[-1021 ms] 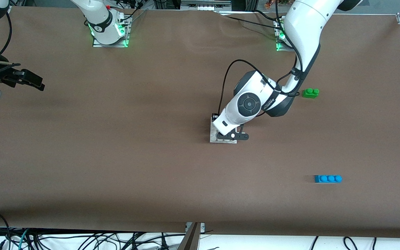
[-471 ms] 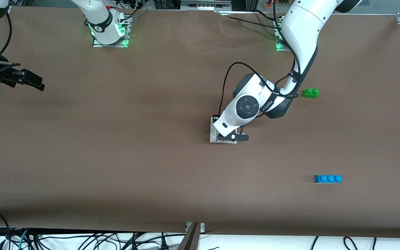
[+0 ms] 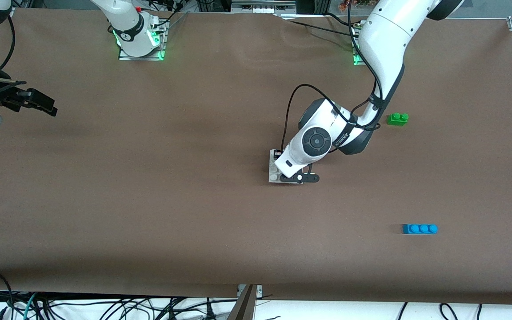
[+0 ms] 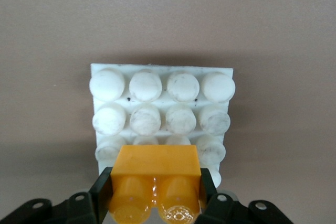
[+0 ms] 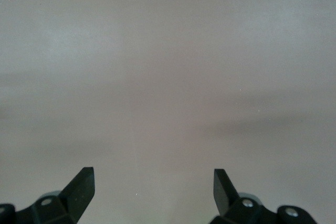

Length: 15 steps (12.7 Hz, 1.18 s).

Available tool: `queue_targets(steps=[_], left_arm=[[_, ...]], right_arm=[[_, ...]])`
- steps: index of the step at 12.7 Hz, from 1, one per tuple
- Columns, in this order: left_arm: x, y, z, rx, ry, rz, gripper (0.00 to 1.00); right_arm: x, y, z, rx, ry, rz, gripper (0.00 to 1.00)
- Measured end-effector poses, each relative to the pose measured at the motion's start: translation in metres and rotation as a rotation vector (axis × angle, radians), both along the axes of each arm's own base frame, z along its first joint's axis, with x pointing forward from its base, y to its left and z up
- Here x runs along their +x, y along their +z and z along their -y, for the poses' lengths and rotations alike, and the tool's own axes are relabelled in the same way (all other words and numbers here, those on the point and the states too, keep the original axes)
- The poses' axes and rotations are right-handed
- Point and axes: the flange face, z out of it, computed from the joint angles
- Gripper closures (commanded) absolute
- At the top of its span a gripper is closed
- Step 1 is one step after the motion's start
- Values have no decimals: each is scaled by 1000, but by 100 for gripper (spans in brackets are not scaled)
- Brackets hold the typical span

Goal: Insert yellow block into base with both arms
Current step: 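Press the yellow block down onto the base plate with the left gripper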

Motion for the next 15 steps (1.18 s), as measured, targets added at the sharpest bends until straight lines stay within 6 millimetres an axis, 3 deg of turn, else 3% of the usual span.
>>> queue_targets(steps=[10,11,12,13,14,15], left_arm=[[-1,-19,1,1,2,-2,100],[-1,-19,1,1,2,-2,93],[-1,-19,1,1,2,-2,54],[-1,-19,1,1,2,-1,9],[-1,-19,1,1,2,-1,0],[-1,-19,1,3,3,-1,0]], right_arm=[[0,0,0,0,0,0,0],[0,0,0,0,0,0,0],[0,0,0,0,0,0,0],[0,0,0,0,0,0,0],[0,0,0,1,0,0,0],[0,0,0,5,-1,0,0]])
